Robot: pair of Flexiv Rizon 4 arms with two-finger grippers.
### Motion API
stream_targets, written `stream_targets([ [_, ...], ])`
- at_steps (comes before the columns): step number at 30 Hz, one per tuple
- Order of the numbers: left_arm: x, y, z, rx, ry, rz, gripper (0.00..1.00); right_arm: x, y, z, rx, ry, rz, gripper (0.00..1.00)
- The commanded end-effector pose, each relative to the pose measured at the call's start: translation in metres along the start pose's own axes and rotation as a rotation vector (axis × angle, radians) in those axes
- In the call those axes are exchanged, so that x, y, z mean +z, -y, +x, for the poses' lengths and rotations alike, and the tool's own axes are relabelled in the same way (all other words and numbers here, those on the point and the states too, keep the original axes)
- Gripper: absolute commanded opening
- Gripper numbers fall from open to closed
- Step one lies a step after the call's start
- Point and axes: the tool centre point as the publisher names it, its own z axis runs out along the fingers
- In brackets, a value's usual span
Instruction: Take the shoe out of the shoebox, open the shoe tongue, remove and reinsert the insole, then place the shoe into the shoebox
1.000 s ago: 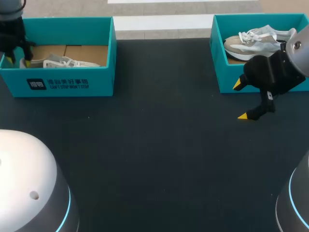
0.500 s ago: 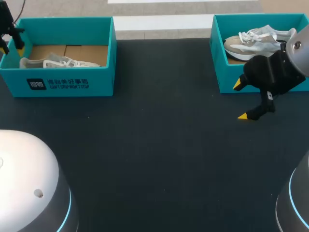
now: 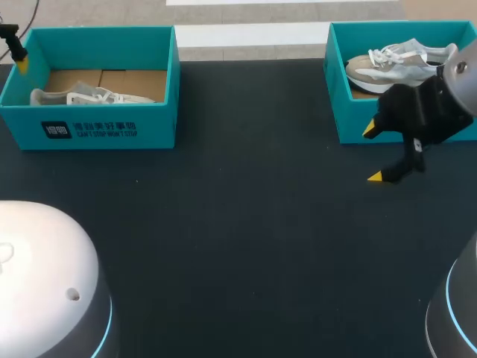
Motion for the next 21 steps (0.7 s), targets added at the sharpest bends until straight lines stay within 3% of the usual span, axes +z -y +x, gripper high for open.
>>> stream_targets([
  [1, -0.01, 0.024, -0.002, -0.011, -0.011, -0.036, 0.92, -0.006, 0.011, -0.011, 0.214, 0.034, -0.007, 1.0],
  [8, -0.012, 0.036, -0.007, -0.012, -0.019, -0.016, 1.0, -0.013, 0.029, -0.038, 0.379, 0.084, -0.015, 1.0],
  [10, -0.011, 0.038, -0.011, -0.007, -0.013, -0.001, 1.0, -0.014, 0.036, -0.046, 0.465, 0.041, 0.012, 1.0],
  [13, -0.01, 0.043, -0.014, 0.014, -0.024, -0.008, 1.0, -0.02, 0.046, -0.059, 0.632, 0.125, 0.067, 1.0],
  [15, -0.01, 0.043, -0.014, 0.014, -0.024, -0.008, 1.0, -0.028, 0.053, -0.065, 0.786, 0.223, 0.055, 1.0],
  [21, -0.01, 0.043, -0.014, 0.014, -0.024, -0.008, 1.0, -0.028, 0.053, -0.065, 0.786, 0.223, 0.055, 1.0],
])
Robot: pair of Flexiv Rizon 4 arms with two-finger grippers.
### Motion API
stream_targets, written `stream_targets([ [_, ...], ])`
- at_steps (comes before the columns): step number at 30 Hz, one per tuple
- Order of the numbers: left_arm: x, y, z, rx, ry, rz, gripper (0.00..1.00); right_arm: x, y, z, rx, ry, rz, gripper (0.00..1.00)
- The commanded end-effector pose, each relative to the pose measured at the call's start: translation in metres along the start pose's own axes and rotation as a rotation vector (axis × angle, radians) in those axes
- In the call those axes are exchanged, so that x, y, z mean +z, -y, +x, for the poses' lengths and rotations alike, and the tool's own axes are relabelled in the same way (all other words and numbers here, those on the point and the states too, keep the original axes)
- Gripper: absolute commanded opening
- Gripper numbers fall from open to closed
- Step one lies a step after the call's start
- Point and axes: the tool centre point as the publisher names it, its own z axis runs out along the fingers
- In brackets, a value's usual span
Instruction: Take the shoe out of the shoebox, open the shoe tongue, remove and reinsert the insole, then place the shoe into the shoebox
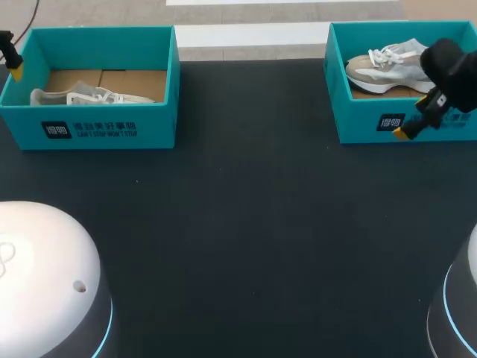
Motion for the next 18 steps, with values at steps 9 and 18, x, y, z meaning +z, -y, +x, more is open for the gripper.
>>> stream_targets([
  [9, 0.001, 0.003, 0.0, 0.0, -0.003, -0.007, 1.0, 0.001, -0.002, 0.007, 0.147, 0.083, 0.009, 1.0],
  [18, 0.001, 0.003, 0.0, 0.0, -0.003, -0.007, 1.0, 0.01, -0.01, -0.059, 0.569, 0.206, 0.028, 1.0],
])
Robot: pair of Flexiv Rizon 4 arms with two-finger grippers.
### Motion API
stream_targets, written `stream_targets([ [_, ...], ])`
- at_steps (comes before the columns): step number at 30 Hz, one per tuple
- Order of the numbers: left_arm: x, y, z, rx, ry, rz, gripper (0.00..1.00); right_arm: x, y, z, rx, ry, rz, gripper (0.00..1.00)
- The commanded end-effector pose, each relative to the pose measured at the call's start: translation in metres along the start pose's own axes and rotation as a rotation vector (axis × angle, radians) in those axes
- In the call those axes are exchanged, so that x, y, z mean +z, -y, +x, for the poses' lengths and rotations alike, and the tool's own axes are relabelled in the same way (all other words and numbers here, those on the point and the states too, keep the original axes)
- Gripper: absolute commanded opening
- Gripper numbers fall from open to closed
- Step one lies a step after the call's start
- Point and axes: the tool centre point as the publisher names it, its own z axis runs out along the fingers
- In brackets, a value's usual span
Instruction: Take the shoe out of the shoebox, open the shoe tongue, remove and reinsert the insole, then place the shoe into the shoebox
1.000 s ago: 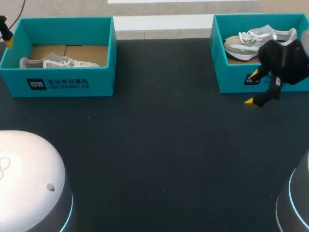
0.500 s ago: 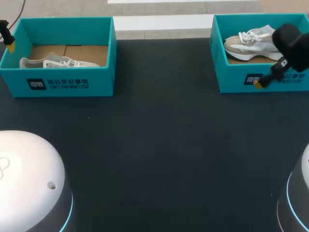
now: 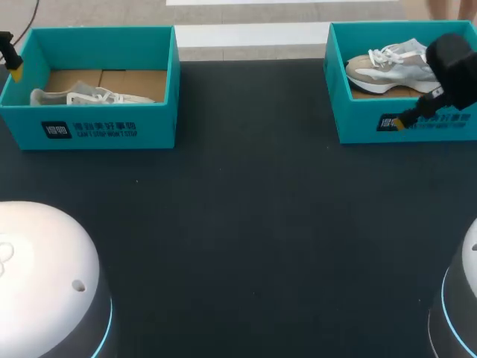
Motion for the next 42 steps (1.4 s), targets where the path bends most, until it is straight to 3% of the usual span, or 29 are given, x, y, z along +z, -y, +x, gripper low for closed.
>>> stream_targets([
  [1, 0.0, 0.002, -0.001, 0.0, -0.004, -0.004, 1.0, 0.017, -0.024, -0.035, 0.28, 0.078, 0.023, 1.0],
  [7, 0.0, 0.002, -0.001, 0.0, -0.004, -0.004, 1.0, 0.016, -0.055, -0.085, 0.33, 0.143, 0.037, 1.0],
  [12, 0.0, 0.002, -0.001, 0.0, -0.004, -0.004, 1.0, 0.023, -0.076, -0.121, 0.461, 0.171, 0.123, 1.0],
  [32, 0.0, 0.002, -0.001, 0.0, -0.004, -0.004, 1.0, 0.023, -0.076, -0.121, 0.461, 0.171, 0.123, 1.0],
  [36, 0.0, 0.002, -0.001, 0.0, -0.004, -0.004, 1.0, 0.032, -0.091, -0.154, 0.502, 0.269, 0.132, 1.0],
  [39, 0.0, 0.002, -0.001, 0.0, -0.004, -0.004, 1.0, 0.036, -0.1, -0.174, 0.487, 0.274, 0.102, 1.0],
  [42, 0.0, 0.002, -0.001, 0.0, -0.004, -0.004, 1.0, 0.045, -0.106, -0.191, 0.493, 0.297, 0.12, 1.0],
])
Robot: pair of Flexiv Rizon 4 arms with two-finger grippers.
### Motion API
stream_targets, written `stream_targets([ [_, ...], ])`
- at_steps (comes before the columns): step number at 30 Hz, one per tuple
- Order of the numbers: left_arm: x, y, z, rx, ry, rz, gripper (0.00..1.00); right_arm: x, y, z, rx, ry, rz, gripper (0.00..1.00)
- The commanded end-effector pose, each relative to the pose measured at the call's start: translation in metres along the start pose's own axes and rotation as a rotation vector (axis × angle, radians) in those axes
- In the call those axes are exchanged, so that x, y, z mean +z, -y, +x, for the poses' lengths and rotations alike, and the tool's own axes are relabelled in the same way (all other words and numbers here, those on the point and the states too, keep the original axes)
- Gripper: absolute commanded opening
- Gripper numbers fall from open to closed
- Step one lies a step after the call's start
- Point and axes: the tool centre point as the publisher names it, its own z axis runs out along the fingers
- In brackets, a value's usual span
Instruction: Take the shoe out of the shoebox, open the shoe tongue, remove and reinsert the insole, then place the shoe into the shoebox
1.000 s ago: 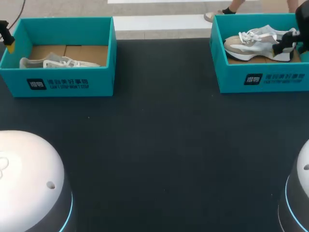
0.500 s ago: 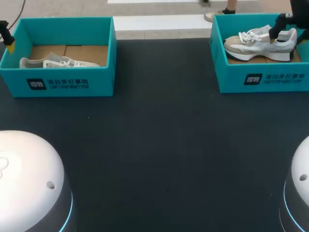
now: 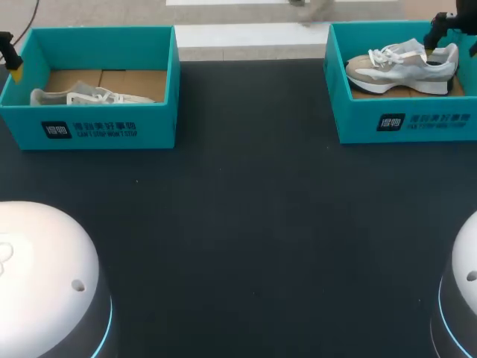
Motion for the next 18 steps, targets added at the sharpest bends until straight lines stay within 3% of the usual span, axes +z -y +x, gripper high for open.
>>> stream_targets([
  [1, 0.0, 0.002, -0.001, 0.0, -0.004, -0.003, 1.0, 0.024, -0.027, -0.008, -0.004, 0.021, 0.046, 1.0],
  [9, 0.0, 0.002, -0.001, 0.0, -0.004, -0.003, 1.0, 0.046, -0.063, -0.03, 0.046, 0.119, 0.036, 1.0],
  [18, 0.0, 0.002, -0.001, 0.0, -0.004, -0.003, 1.0, 0.076, -0.099, -0.051, 0.046, 0.104, 0.102, 1.0],
])
